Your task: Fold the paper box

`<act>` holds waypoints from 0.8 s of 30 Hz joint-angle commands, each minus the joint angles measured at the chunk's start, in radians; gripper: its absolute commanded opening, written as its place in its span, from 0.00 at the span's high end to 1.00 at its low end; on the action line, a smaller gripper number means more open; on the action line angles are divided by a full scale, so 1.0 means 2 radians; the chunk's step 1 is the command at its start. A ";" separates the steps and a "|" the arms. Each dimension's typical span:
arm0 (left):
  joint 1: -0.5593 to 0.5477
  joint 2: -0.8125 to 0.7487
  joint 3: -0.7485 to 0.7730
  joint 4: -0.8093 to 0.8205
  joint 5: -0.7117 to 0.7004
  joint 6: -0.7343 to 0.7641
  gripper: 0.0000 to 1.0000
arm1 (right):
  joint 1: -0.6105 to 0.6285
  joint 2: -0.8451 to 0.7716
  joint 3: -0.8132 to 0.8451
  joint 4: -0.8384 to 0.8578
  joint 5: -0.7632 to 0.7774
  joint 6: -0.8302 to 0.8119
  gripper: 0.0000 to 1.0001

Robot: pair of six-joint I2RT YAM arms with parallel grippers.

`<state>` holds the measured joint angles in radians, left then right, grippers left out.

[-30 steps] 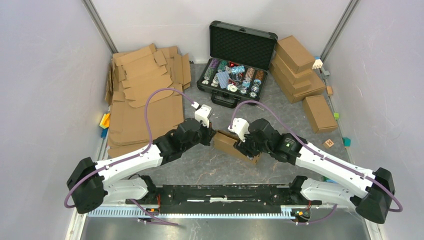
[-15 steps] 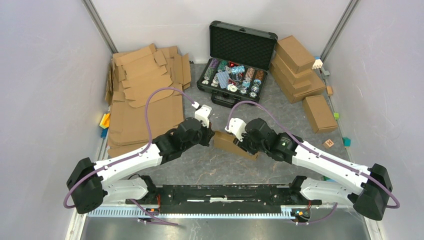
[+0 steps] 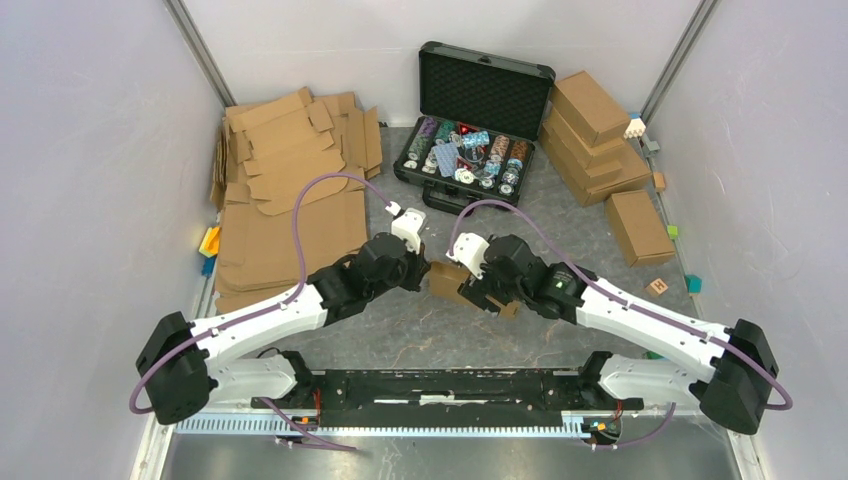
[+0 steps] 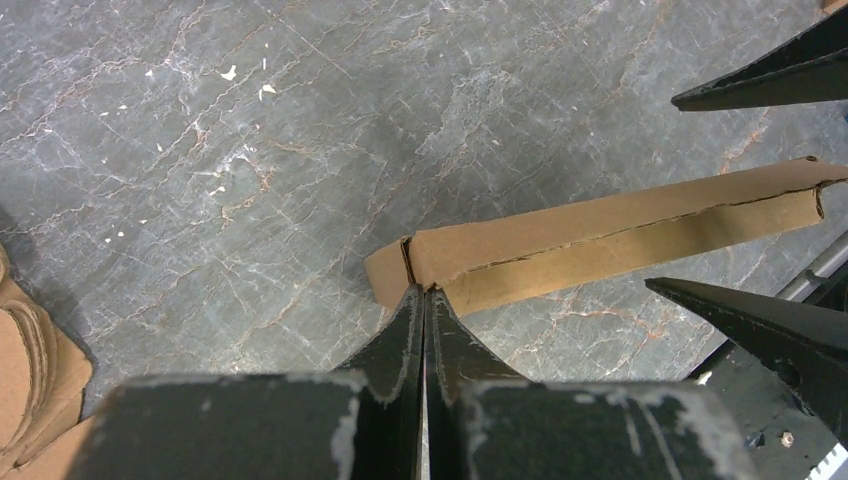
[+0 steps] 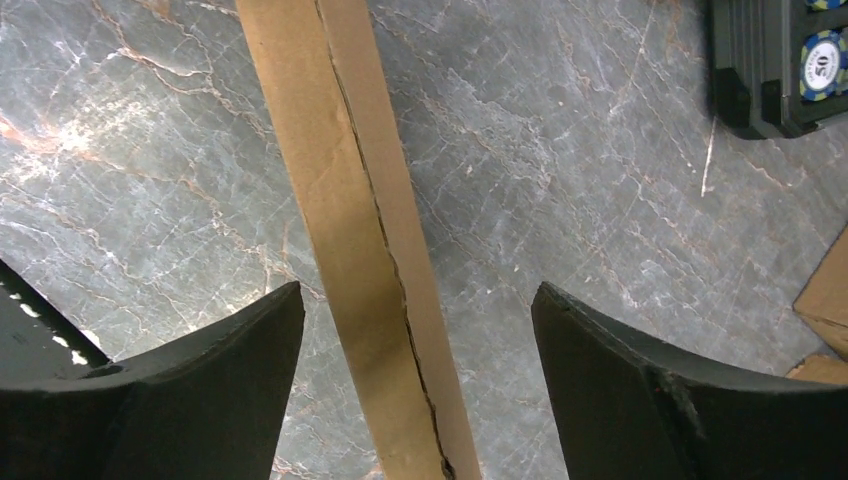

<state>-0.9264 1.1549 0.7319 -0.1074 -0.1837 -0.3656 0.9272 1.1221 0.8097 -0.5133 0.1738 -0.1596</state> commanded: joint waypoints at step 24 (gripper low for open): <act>-0.010 0.013 0.012 -0.030 -0.017 -0.036 0.98 | -0.001 -0.209 0.012 -0.143 0.078 0.256 0.11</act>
<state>-0.9337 1.1751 0.7471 -0.1104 -0.2100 -0.4011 0.9272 0.7803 0.8146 -0.7898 0.2653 0.1566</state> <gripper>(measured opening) 0.029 0.931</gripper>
